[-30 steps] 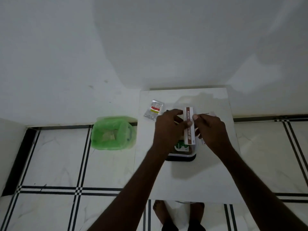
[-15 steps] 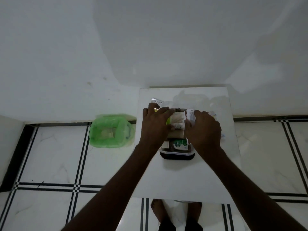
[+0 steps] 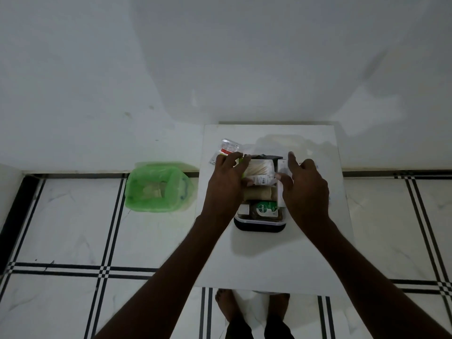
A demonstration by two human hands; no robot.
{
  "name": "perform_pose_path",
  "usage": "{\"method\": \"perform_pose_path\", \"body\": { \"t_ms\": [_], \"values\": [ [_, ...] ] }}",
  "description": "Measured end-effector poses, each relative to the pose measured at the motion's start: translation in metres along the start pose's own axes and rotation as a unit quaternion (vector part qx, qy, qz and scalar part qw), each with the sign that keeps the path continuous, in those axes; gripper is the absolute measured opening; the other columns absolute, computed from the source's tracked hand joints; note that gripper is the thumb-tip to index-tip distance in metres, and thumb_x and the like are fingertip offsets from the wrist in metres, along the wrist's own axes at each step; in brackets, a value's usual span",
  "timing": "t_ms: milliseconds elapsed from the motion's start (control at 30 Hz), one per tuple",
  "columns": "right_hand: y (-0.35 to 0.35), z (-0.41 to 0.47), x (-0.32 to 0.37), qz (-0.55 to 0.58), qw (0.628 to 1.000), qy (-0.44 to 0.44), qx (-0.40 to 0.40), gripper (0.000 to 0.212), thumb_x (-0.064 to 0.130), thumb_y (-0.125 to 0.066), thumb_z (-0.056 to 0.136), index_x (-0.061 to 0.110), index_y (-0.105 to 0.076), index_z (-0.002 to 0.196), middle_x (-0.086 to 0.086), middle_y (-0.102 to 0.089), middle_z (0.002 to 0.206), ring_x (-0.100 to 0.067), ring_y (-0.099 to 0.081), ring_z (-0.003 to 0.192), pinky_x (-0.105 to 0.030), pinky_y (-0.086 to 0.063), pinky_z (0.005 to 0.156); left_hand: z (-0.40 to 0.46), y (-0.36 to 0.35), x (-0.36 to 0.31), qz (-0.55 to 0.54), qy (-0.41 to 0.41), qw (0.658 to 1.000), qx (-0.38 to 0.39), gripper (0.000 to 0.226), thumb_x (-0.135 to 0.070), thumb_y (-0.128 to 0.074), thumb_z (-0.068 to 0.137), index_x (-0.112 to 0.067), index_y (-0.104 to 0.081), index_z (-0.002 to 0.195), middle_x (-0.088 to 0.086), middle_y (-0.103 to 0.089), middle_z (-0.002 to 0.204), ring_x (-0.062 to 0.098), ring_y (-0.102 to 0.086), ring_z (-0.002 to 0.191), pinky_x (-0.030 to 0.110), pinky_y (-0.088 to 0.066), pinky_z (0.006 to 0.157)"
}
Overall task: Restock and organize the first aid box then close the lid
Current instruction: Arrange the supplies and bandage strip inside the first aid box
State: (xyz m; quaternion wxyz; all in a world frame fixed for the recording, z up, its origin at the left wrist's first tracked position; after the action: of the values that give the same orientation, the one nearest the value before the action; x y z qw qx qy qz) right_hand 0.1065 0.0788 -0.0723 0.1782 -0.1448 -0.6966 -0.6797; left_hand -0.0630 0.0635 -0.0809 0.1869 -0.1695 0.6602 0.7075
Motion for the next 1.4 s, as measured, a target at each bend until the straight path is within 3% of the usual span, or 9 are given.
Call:
{"method": "perform_pose_path", "body": {
  "t_ms": [67,233,433,600,800,933,1033,1200,1400],
  "values": [
    [0.000,-0.004,-0.003,0.005,1.000,0.028,0.004,0.053,0.026,-0.059,0.093,0.014,-0.045,0.143,-0.016,-0.056,0.106,-0.027,-0.061,0.088,-0.035,-0.055,0.067,0.000,-0.001,-0.002,0.008,-0.008,1.000,-0.004,0.057,-0.010,-0.077,0.075,-0.013,-0.061,0.131,0.009,-0.060,0.132,0.033,-0.049,0.122,0.044,-0.058,0.077],
    [-0.005,-0.008,-0.010,-0.054,0.996,0.041,0.049,0.057,0.028,-0.056,0.094,0.020,-0.038,0.147,-0.017,-0.047,0.138,-0.033,-0.043,0.127,-0.046,-0.054,0.083,0.001,0.000,-0.004,0.014,-0.016,1.000,-0.006,0.055,-0.013,-0.076,0.078,-0.017,-0.061,0.131,0.004,-0.060,0.133,0.029,-0.047,0.124,0.044,-0.060,0.074],
    [-0.019,-0.022,-0.009,-0.103,0.987,0.003,0.123,0.079,0.024,-0.065,0.087,0.025,-0.022,0.153,-0.016,-0.040,0.147,-0.034,-0.043,0.129,-0.045,-0.053,0.087,0.002,0.000,-0.003,-0.003,-0.021,1.000,0.010,0.055,-0.013,-0.076,0.079,-0.011,-0.061,0.132,0.009,-0.062,0.132,0.035,-0.049,0.123,0.048,-0.056,0.086],
    [-0.014,-0.019,-0.005,-0.050,0.994,0.021,0.090,0.062,0.022,-0.056,0.093,0.019,-0.032,0.150,-0.019,-0.045,0.145,-0.035,-0.049,0.126,-0.046,-0.053,0.089,0.002,-0.001,-0.005,0.012,-0.017,1.000,0.011,0.055,-0.015,-0.073,0.080,-0.013,-0.059,0.134,0.009,-0.060,0.135,0.036,-0.047,0.125,0.048,-0.056,0.087],
    [-0.014,-0.020,-0.018,-0.059,0.980,0.020,0.191,0.067,0.033,-0.057,0.093,0.016,-0.025,0.151,-0.015,-0.042,0.146,-0.030,-0.047,0.129,-0.040,-0.049,0.096,-0.001,0.003,-0.007,-0.033,0.000,0.999,0.010,0.055,-0.030,-0.067,0.080,-0.015,-0.055,0.131,0.001,-0.063,0.129,0.027,-0.045,0.120,0.043,-0.054,0.084],
    [-0.016,-0.024,-0.011,-0.045,0.986,0.010,0.159,0.067,0.033,-0.054,0.095,0.017,-0.023,0.152,-0.016,-0.046,0.142,-0.029,-0.054,0.120,-0.040,-0.052,0.090,-0.001,0.004,-0.009,-0.026,-0.001,1.000,0.001,0.049,-0.024,-0.071,0.083,-0.015,-0.057,0.129,0.000,-0.064,0.127,0.026,-0.046,0.118,0.044,-0.055,0.081],
    [-0.011,-0.026,-0.016,-0.060,0.984,0.036,0.166,0.063,0.035,-0.050,0.096,0.020,-0.024,0.152,-0.014,-0.039,0.150,-0.031,-0.047,0.128,-0.045,-0.051,0.094,-0.001,0.003,-0.008,-0.026,-0.003,1.000,0.000,0.048,-0.024,-0.070,0.086,-0.015,-0.057,0.131,0.000,-0.063,0.131,0.027,-0.046,0.119,0.043,-0.054,0.085],
    [-0.017,-0.029,-0.011,-0.057,0.987,0.018,0.147,0.069,0.022,-0.063,0.089,0.021,-0.030,0.150,-0.014,-0.045,0.144,-0.029,-0.054,0.121,-0.039,-0.053,0.091,-0.001,0.002,-0.009,-0.020,-0.007,1.000,-0.005,0.048,-0.022,-0.071,0.085,-0.012,-0.059,0.131,0.002,-0.063,0.133,0.029,-0.048,0.120,0.041,-0.053,0.089],
    [-0.022,-0.029,-0.015,-0.025,0.993,-0.033,0.111,0.068,0.025,-0.065,0.088,0.028,-0.034,0.148,-0.012,-0.051,0.144,-0.032,-0.054,0.123,-0.046,-0.053,0.093,-0.002,0.000,-0.010,-0.005,-0.016,1.000,-0.005,0.049,-0.021,-0.071,0.085,-0.011,-0.059,0.131,0.003,-0.063,0.134,0.031,-0.048,0.120,0.040,-0.053,0.090]
  ]
}}
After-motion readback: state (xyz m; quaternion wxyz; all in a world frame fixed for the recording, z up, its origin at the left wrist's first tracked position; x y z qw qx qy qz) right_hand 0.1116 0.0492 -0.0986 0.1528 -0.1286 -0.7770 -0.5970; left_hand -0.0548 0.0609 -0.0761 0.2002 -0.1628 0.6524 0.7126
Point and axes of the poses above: each hand's wrist, its own z-axis towards the middle knuckle, its own y-axis out of the back of the hand, x = y × z, the point moved 4 cm from there along z, towards the middle knuckle
